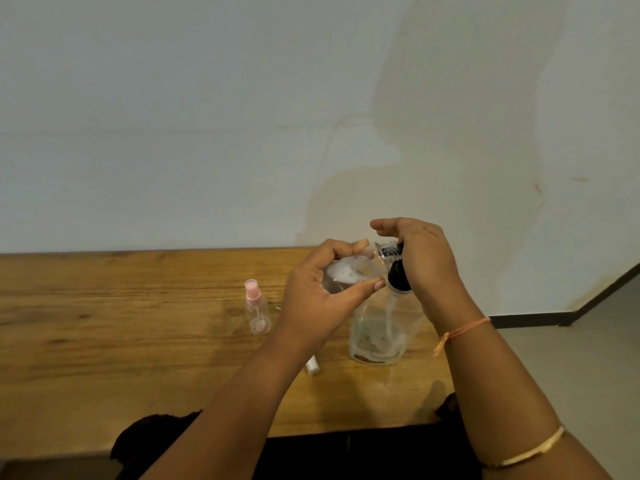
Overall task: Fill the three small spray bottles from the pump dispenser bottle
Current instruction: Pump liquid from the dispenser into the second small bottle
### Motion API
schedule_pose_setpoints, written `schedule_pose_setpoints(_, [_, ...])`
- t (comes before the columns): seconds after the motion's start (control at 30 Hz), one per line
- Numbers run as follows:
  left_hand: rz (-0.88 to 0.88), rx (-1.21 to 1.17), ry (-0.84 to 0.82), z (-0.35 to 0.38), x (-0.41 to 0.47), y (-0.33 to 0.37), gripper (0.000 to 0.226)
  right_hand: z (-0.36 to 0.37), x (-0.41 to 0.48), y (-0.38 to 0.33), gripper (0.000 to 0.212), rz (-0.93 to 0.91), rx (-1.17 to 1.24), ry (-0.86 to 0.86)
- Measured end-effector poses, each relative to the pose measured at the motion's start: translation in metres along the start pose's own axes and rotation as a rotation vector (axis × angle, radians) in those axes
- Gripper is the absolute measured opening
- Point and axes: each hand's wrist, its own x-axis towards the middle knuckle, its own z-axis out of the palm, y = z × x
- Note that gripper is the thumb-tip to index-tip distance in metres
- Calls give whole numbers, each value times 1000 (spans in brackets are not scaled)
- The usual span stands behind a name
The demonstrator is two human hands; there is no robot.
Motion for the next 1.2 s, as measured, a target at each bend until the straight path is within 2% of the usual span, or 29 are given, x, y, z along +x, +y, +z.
schedule_pose_setpoints(0.2, [-62, -18, 33, 3, -4, -6, 37, 2, -4, 6, 38, 36, -18, 47])
schedule_pose_setpoints(0.5, [-5, -33, 28, 3, -2, 2, 37, -5, -3, -6, 38, 21, 36, -8])
schedule_pose_setpoints(0.8, [-53, -8, 31, 4, -3, -6, 37, 0, 0, 6, 38, 25, -124, -17])
schedule_pose_setpoints(1.0, [-8, 19, 31, 4, -2, 2, 38, -2, 0, -3, 37, 76, 23, -34])
schedule_pose_setpoints(1.2, [-2, -2, 23, 4, -2, 2, 36, -4, 0, -2, 37, 48, -39, -30])
